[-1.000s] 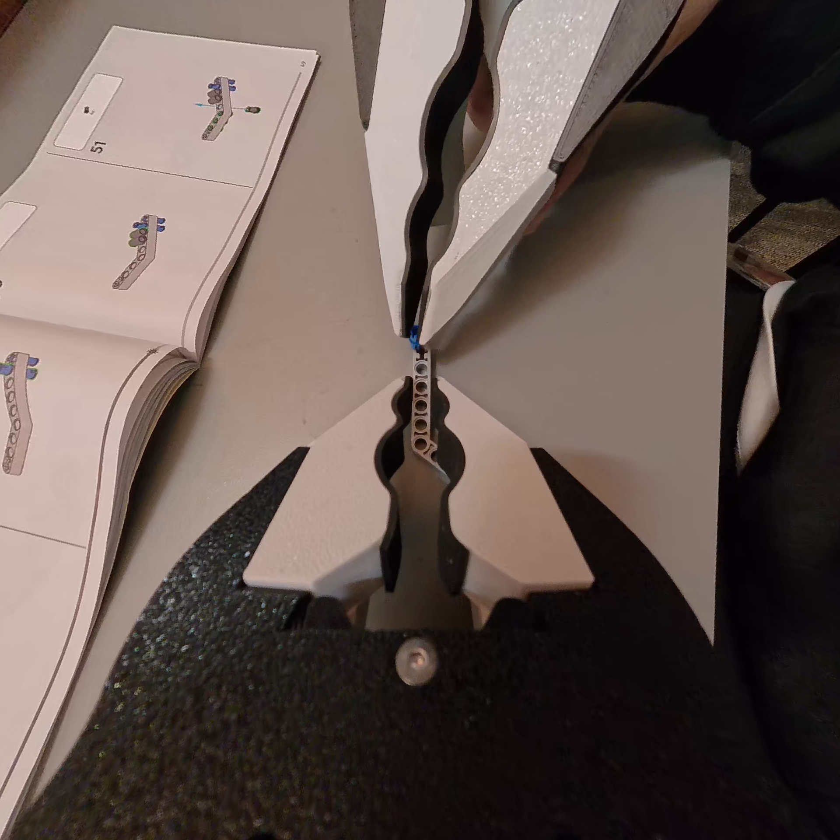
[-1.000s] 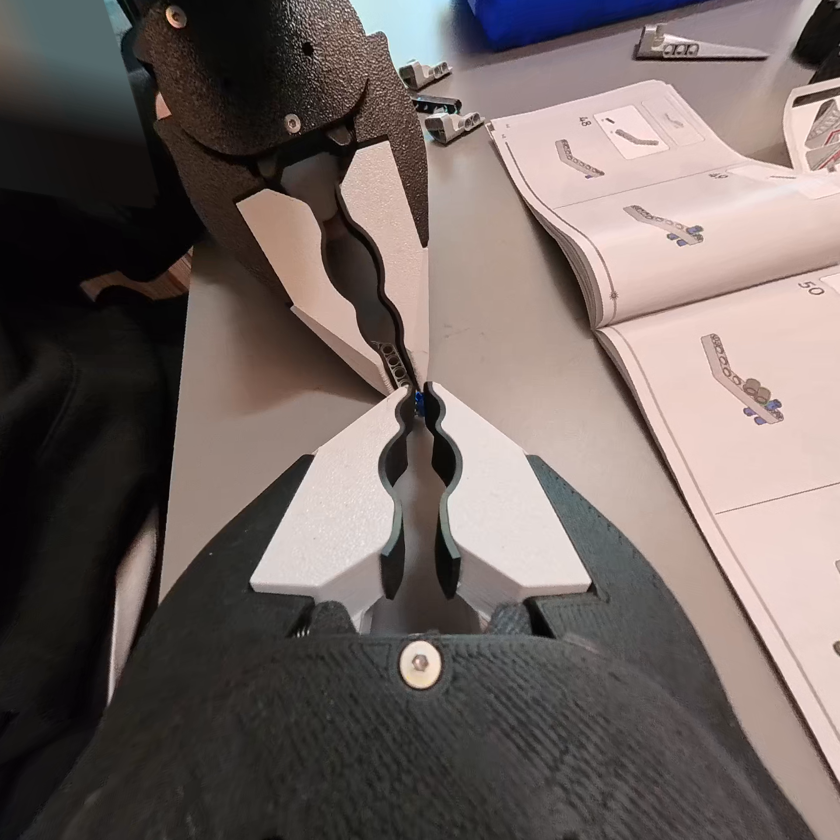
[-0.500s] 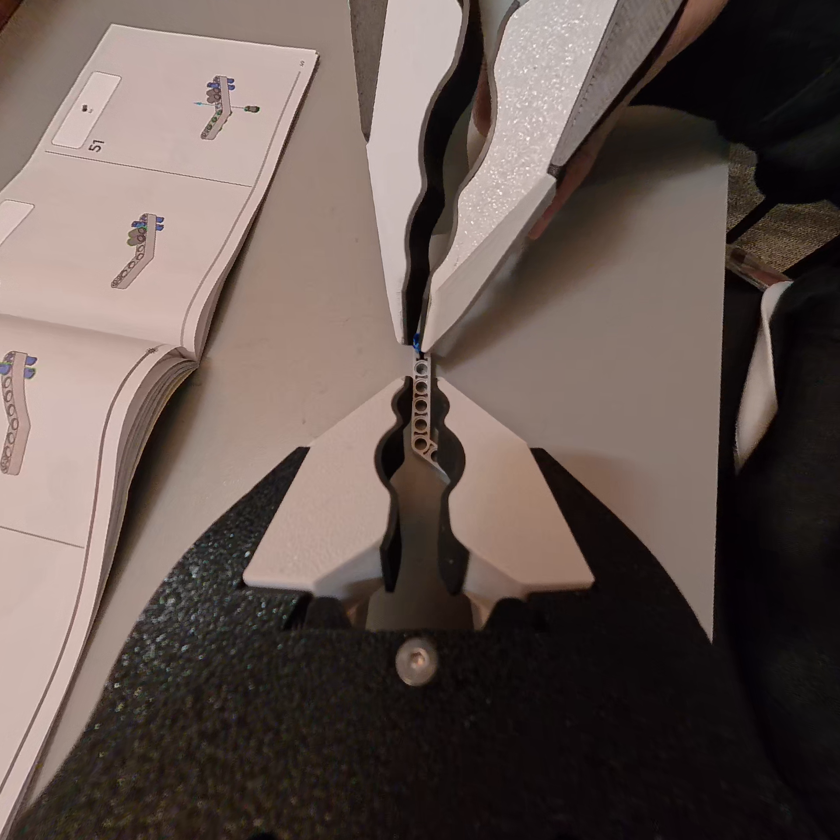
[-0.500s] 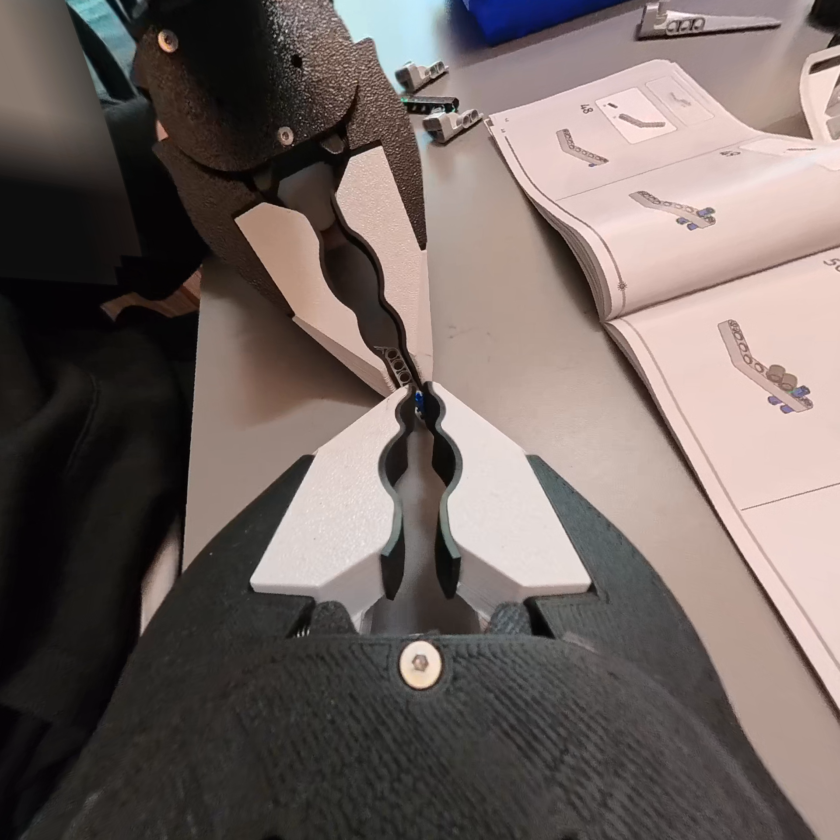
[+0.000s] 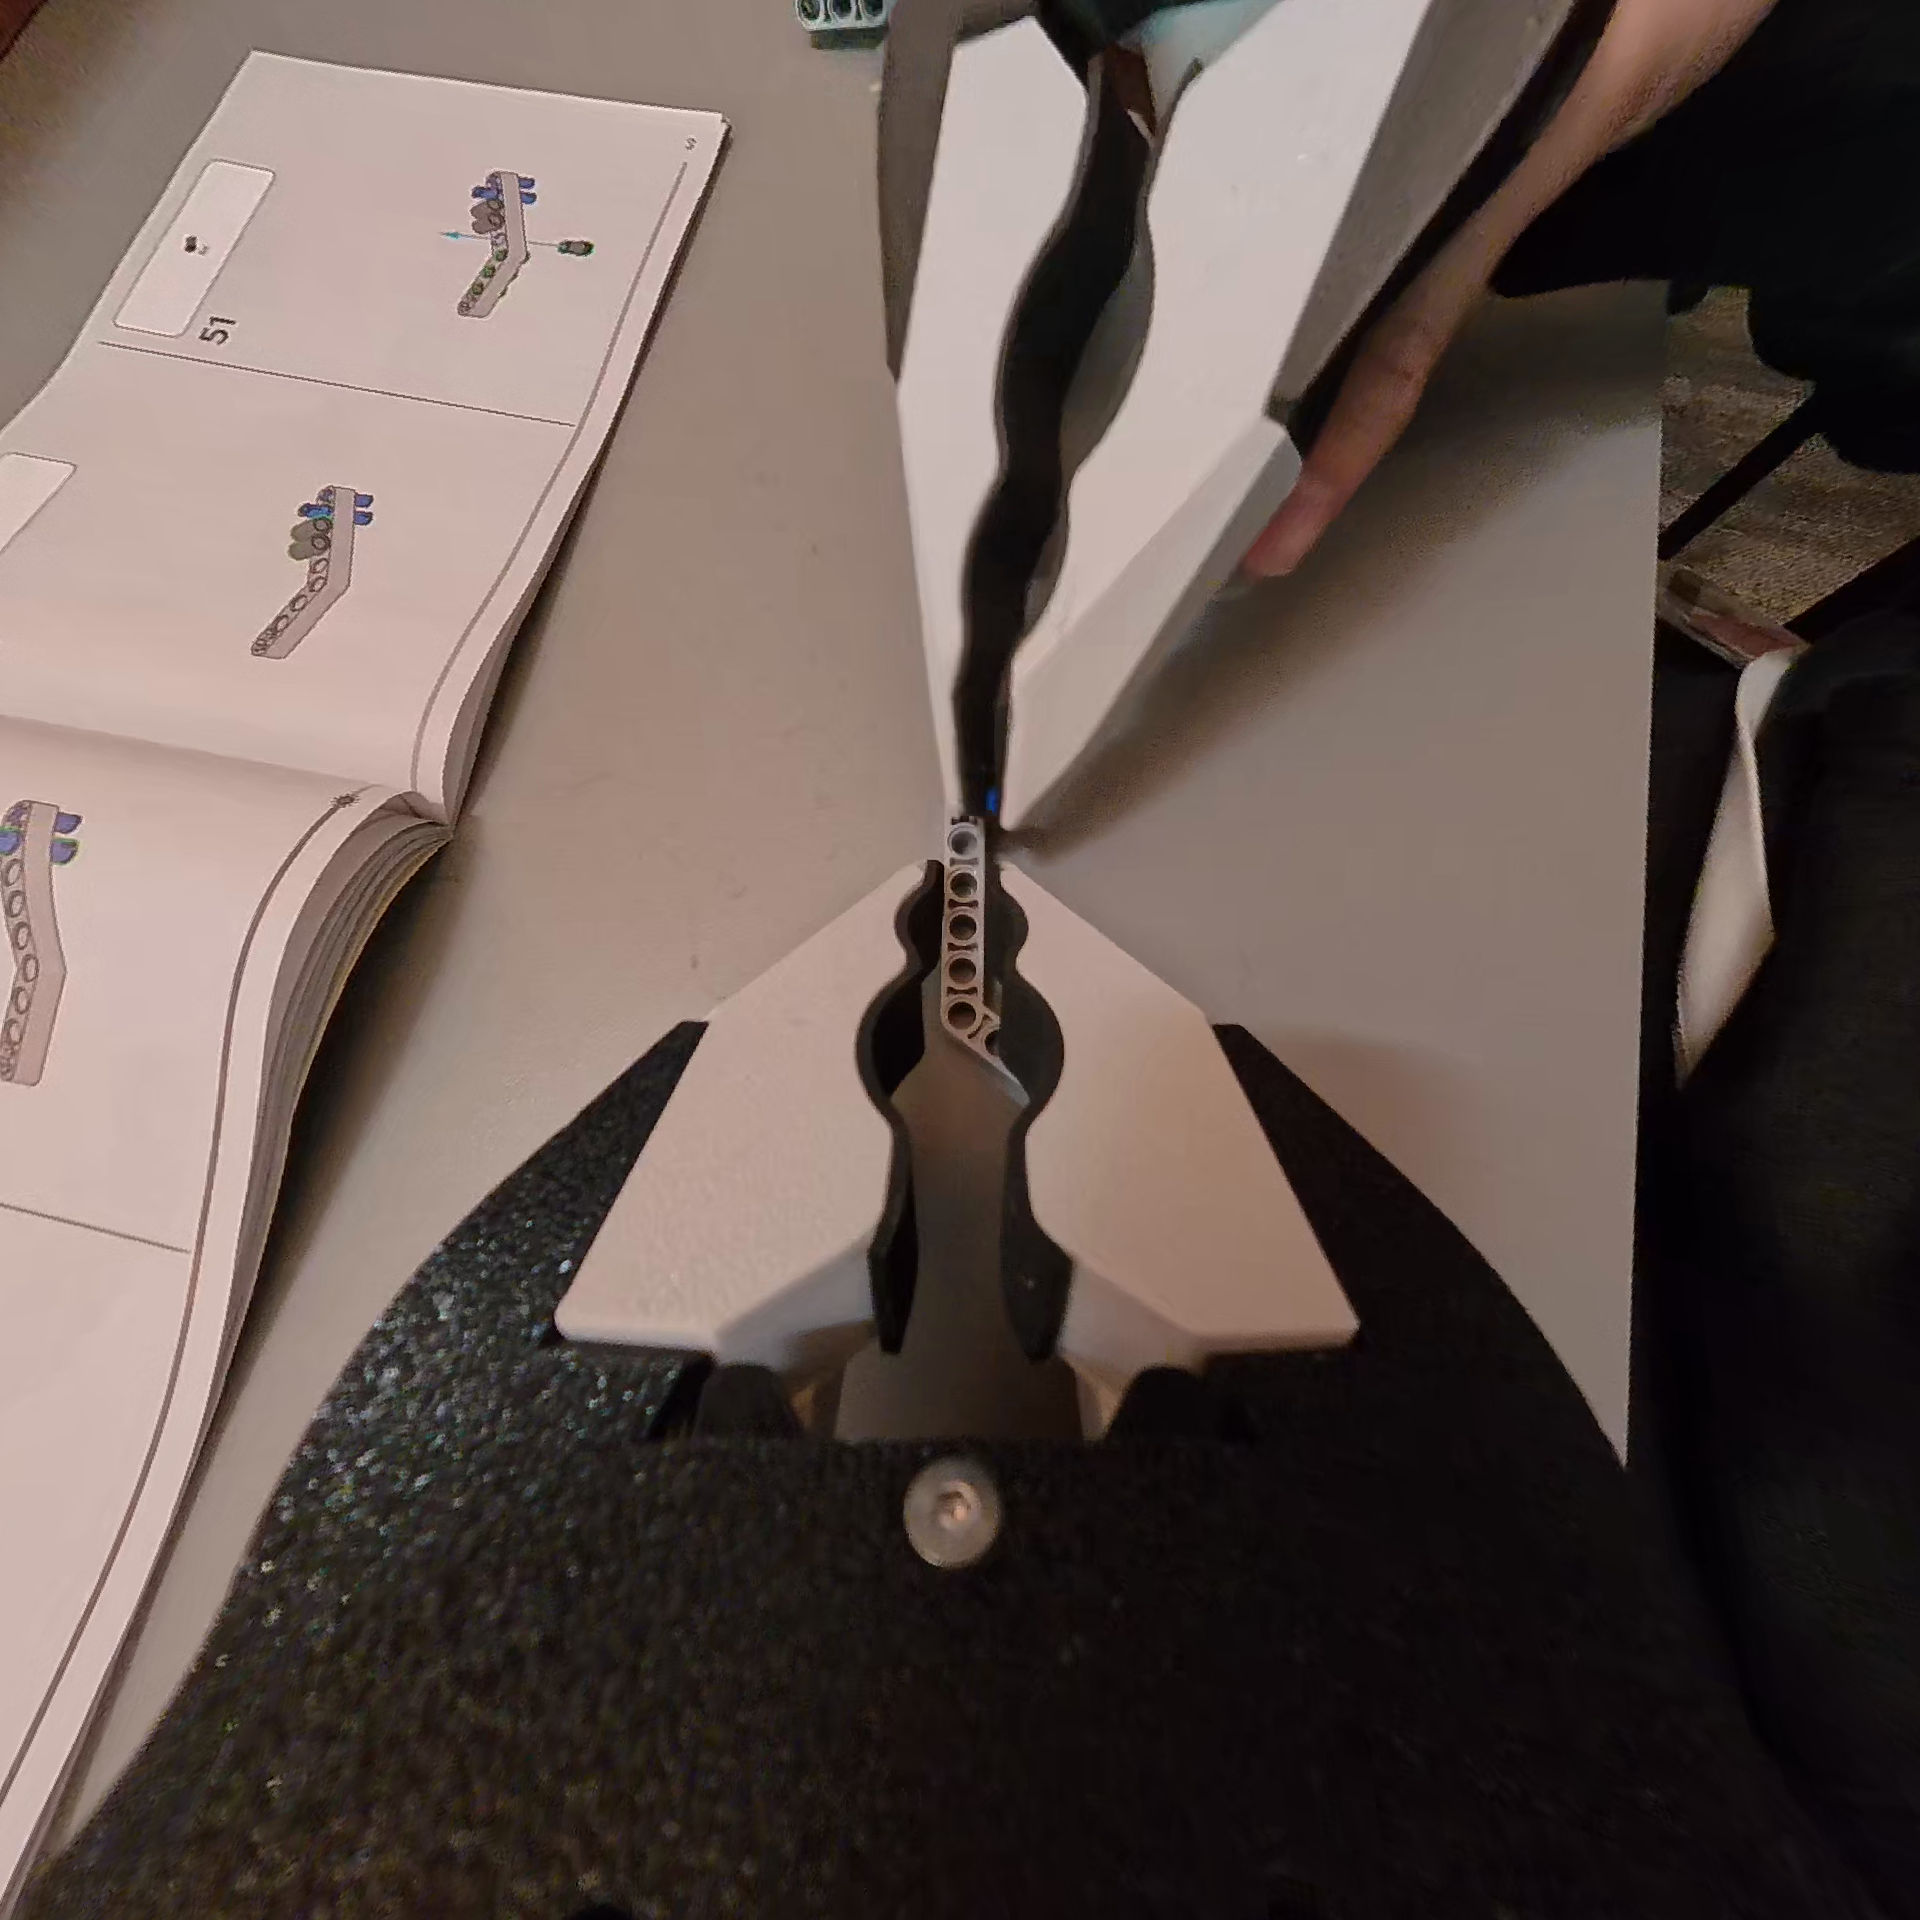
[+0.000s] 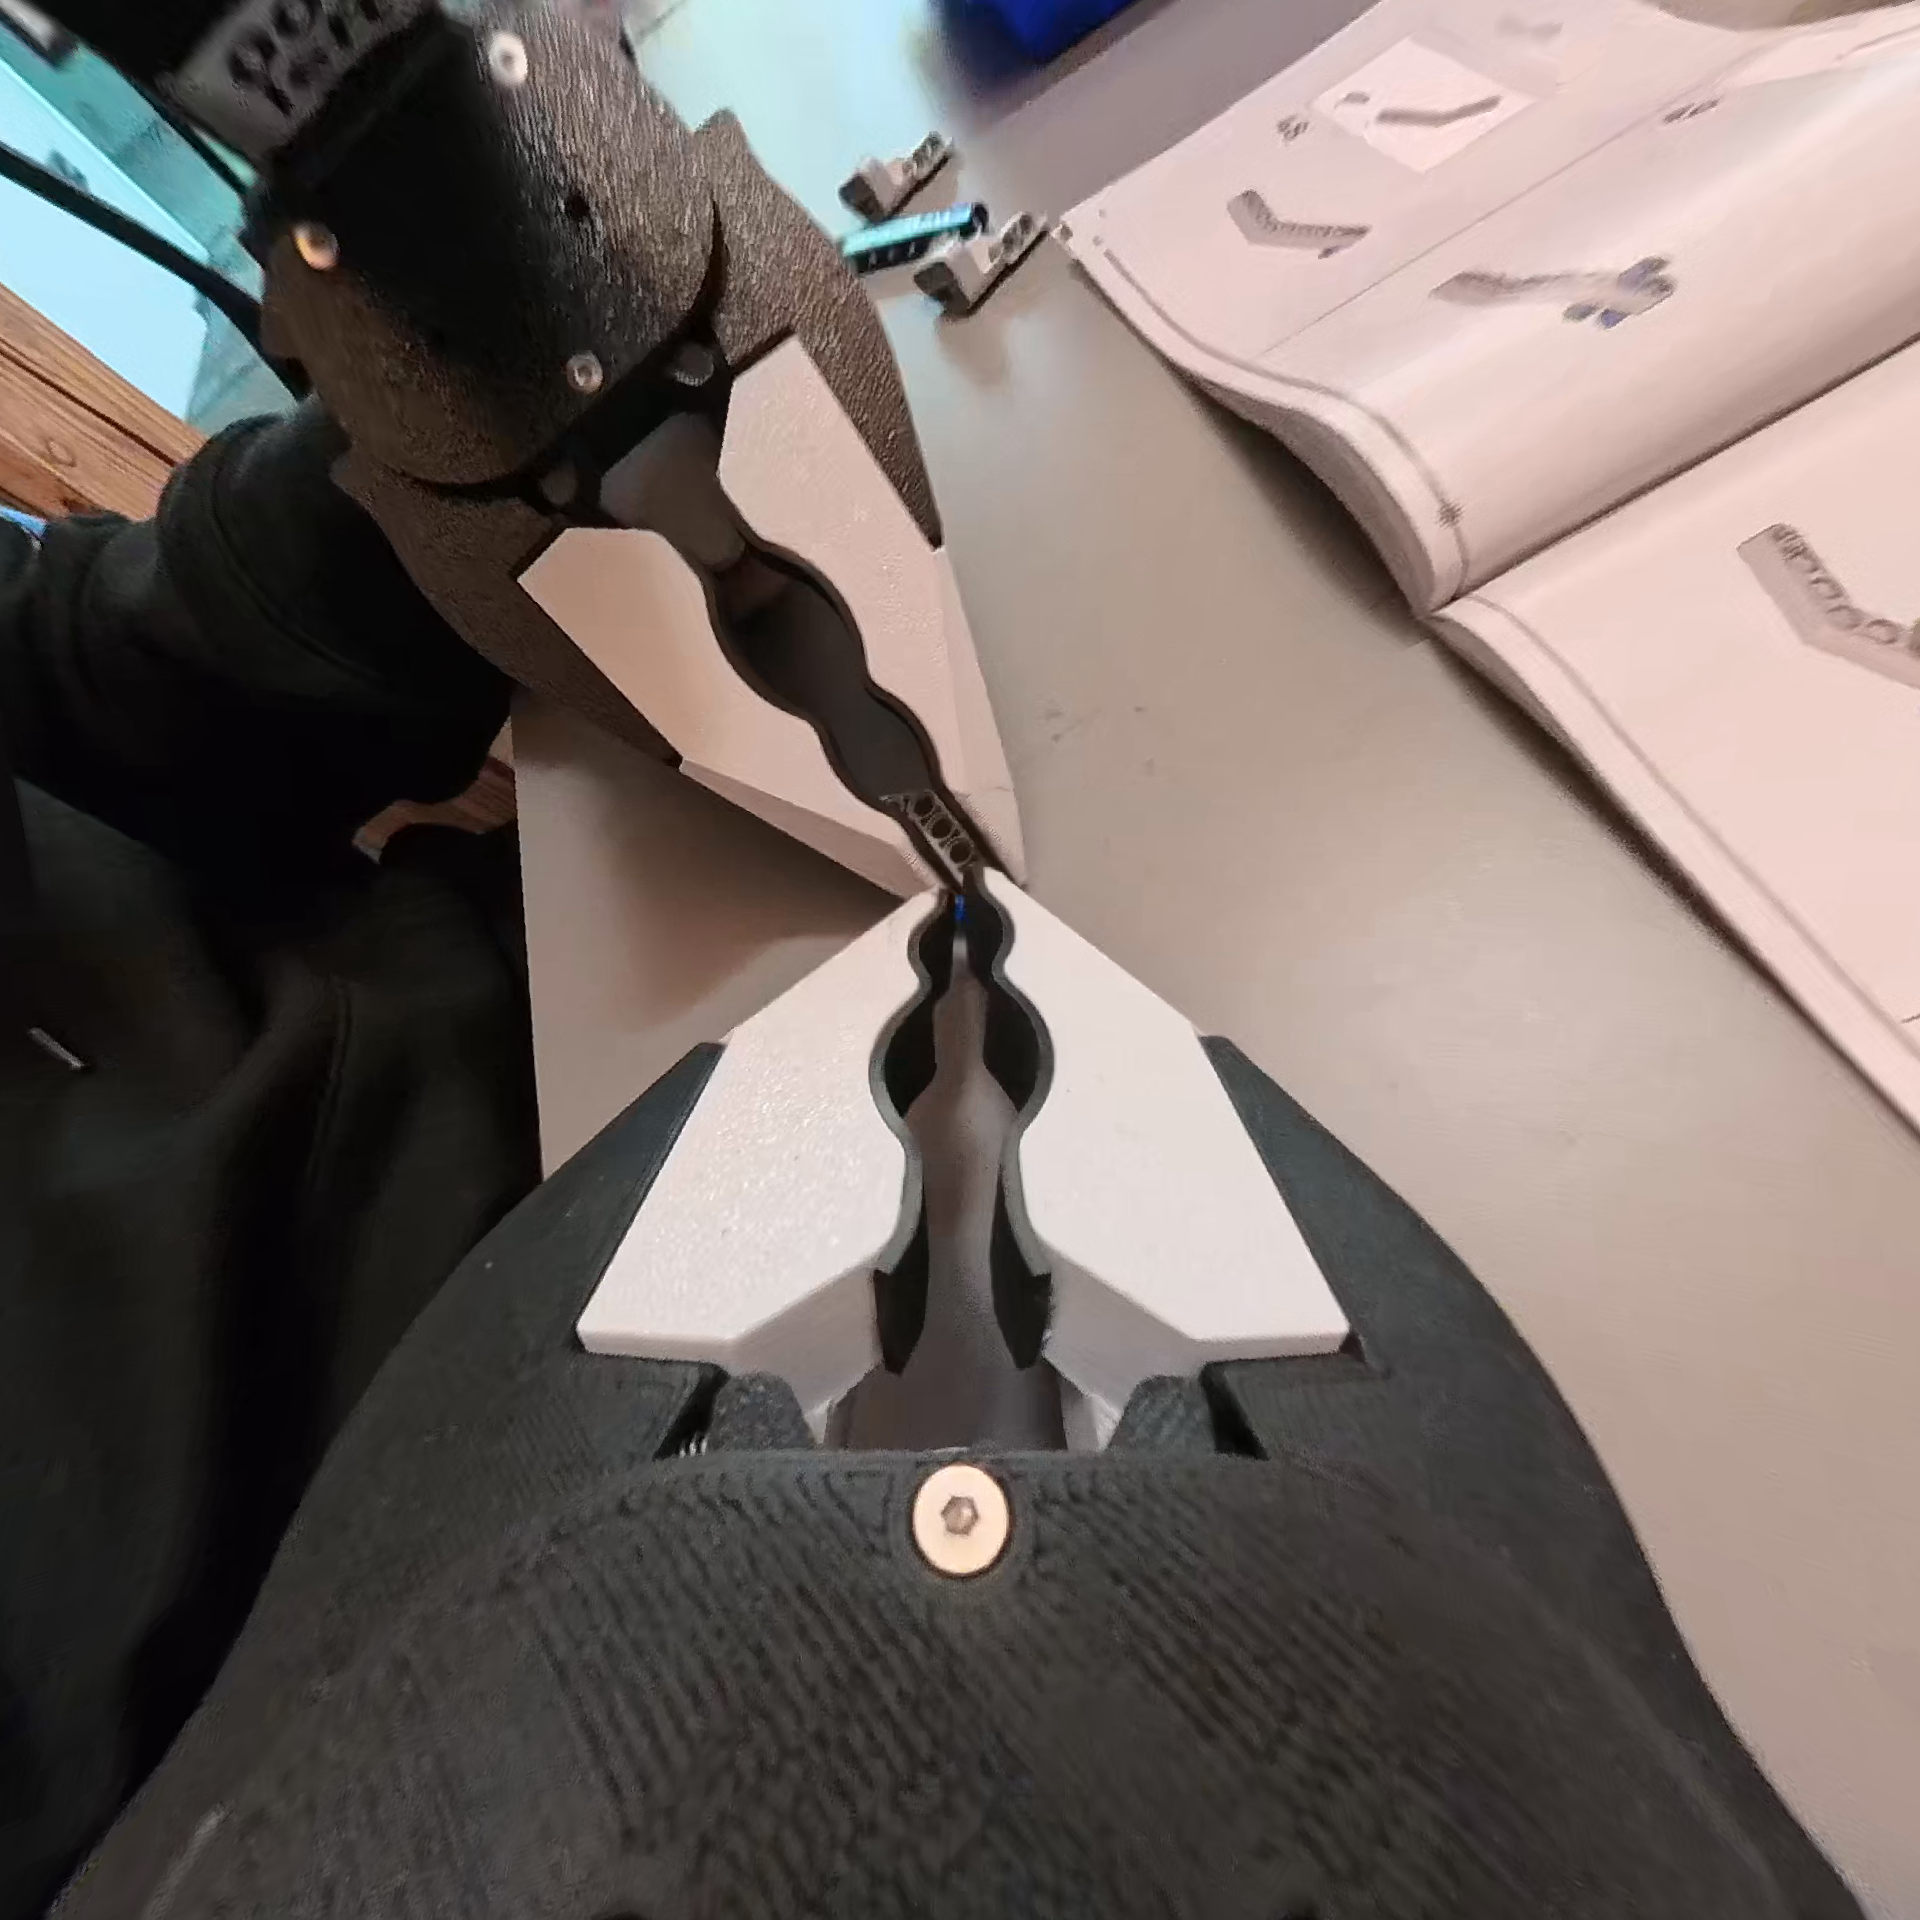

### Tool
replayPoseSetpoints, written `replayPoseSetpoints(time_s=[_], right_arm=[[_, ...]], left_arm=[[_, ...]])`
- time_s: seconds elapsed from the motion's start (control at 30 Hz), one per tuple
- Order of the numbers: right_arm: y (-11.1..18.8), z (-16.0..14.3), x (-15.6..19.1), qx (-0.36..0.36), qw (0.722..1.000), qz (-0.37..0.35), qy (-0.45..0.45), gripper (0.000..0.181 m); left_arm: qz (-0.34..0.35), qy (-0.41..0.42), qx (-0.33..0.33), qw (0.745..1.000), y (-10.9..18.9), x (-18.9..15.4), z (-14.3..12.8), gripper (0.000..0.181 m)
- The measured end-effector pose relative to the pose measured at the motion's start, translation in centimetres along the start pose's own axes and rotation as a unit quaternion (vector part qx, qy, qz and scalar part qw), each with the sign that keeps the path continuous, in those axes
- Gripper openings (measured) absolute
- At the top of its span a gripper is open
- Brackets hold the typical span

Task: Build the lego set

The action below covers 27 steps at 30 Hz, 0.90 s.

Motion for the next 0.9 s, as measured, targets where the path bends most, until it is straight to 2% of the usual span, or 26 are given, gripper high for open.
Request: replayPoseSetpoints(time_s=[0.1,0.2,0.33,0.53,0.7,0.77,0.9], right_arm=[[-0.1,0.1,-0.1,0.002,0.999,-0.032,0.023,0.000],[0.1,0.7,0.3,-0.027,0.999,-0.012,0.014,0.000],[0.6,0.4,0.6,-0.016,1.000,-0.013,0.021,0.000],[2.4,0.7,0.5,-0.030,0.997,-0.050,0.040,0.000],[3.2,1.3,-0.2,-0.108,0.993,-0.017,-0.052,0.000],[3.1,0.5,-0.5,-0.104,0.990,-0.002,-0.093,0.000],[3.0,-0.4,-0.9,-0.094,0.988,-0.004,-0.118,0.000]], left_arm=[[0.001,0.002,0.000,1.000,0.0,0.1,0.0,0.005],[0.000,0.003,0.000,1.000,0.0,0.0,0.0,0.005],[-0.002,0.003,0.000,1.000,0.0,0.0,0.0,0.005],[-0.002,0.003,0.000,1.000,0.0,0.0,0.0,0.005],[-0.007,0.005,0.000,1.000,0.1,-0.1,0.0,0.005],[-0.006,0.003,0.000,1.000,0.1,-0.1,0.0,0.005],[-0.007,0.002,0.000,1.000,0.1,-0.1,0.0,0.005]])
Point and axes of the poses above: each gripper's, where its closed fingertips meet, y back along the fingers, z out of its top, x = y × z across the jaws, the point moved 1 cm from there along y, back along the fingers, and after that the axes turned 10 degrees about z, right-handed, at the moved point
